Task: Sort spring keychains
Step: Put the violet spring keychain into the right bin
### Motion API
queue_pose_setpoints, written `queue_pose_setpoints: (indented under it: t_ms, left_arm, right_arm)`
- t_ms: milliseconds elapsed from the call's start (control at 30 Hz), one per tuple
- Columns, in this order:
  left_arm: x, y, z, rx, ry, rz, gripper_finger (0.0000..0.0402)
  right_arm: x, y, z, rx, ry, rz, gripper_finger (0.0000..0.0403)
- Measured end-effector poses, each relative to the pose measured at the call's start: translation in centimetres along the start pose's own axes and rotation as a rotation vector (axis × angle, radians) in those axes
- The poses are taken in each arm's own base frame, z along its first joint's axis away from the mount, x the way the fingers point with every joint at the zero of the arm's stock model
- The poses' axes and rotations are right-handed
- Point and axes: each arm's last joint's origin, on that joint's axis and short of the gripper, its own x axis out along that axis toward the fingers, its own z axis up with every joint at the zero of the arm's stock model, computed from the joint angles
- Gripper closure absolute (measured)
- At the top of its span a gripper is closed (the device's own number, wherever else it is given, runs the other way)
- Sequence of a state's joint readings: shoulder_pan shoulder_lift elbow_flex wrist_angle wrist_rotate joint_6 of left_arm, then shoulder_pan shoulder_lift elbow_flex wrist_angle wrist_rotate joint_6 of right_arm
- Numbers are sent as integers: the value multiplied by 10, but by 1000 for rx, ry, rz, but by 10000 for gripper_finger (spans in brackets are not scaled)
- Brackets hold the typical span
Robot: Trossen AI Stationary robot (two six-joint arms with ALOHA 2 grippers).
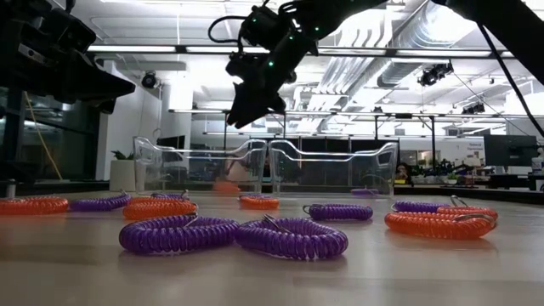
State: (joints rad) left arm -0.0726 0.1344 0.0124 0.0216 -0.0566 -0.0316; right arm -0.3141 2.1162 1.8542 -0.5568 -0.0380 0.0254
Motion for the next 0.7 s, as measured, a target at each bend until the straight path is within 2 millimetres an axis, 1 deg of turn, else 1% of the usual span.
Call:
queue_pose_setpoints:
  t_ms: [100, 200, 300, 567, 700]
  left_arm:
    - [0, 0, 0, 0, 0, 0, 399]
    - [0, 0, 0, 0, 0, 0, 399]
    - [0, 0, 0, 0, 0, 0, 399]
    - [0, 0, 0, 0, -1, 2, 399]
    - [0, 0, 0, 0, -1, 2, 399]
  right_arm:
    - [-3, 0, 1, -2, -2, -31, 196]
    - [-11, 6, 3, -5, -3, -41, 181]
    - [-21, 15, 1, 10, 31, -28, 180]
    - [-44, 40, -20, -2, 262, -11, 191]
    - [-49, 54, -29, 5, 349, -2, 198]
